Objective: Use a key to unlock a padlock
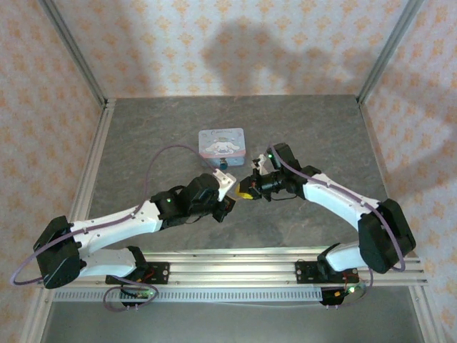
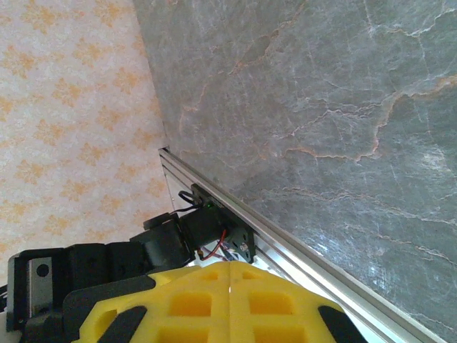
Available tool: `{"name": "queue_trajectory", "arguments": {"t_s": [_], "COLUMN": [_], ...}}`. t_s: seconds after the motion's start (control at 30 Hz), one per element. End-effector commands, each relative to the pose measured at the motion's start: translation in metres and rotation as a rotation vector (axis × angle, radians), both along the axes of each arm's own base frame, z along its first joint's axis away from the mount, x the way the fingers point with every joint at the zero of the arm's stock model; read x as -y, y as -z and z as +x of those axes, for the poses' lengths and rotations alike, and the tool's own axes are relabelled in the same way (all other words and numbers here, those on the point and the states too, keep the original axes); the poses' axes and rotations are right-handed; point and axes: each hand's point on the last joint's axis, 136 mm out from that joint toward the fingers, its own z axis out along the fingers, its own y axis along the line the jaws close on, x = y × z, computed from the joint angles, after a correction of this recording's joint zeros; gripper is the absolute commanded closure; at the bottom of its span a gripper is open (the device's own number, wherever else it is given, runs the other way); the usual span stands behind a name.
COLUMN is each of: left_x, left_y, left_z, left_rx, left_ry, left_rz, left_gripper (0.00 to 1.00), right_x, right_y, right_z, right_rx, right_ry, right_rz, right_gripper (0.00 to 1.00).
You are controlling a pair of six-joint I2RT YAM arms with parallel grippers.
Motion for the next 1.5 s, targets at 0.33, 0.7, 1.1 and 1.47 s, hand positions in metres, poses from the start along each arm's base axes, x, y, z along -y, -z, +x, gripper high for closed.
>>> {"name": "queue_trajectory", "arguments": {"t_s": [0.33,0.7,1.1,1.47], "left_x": [-0.007,-0.007,-0.009,-0.019], "left_y": [-0.011,-0.012,-0.011,-0.009], "left_z": [0.005,0.008,0.012,0.011], "left_rx": [0.019,0.022,0.012,0.011], "left_ry": [-0.034,-0.038,-0.05,-0.077], "left_rz": [-0.047,-0.046,-0.057,-0.055], "left_gripper": [1.0,1.0,1.0,0.97], "right_x": [0.008,0.001,-0.008,-0.009], "right_y": [-0.004,-0.004,0.0,-0.007], "right_z": [0.004,0.003,0.0,0.012], "right_rx": [0.096,0.081,0.078,0.168], "right_ry": [0.031,0.001,-0.024,-0.001], "right_rz": [-0.05,-0.03,-0.028,-0.013], "right_gripper": [0.6,0.66,0.96,1.0]}}
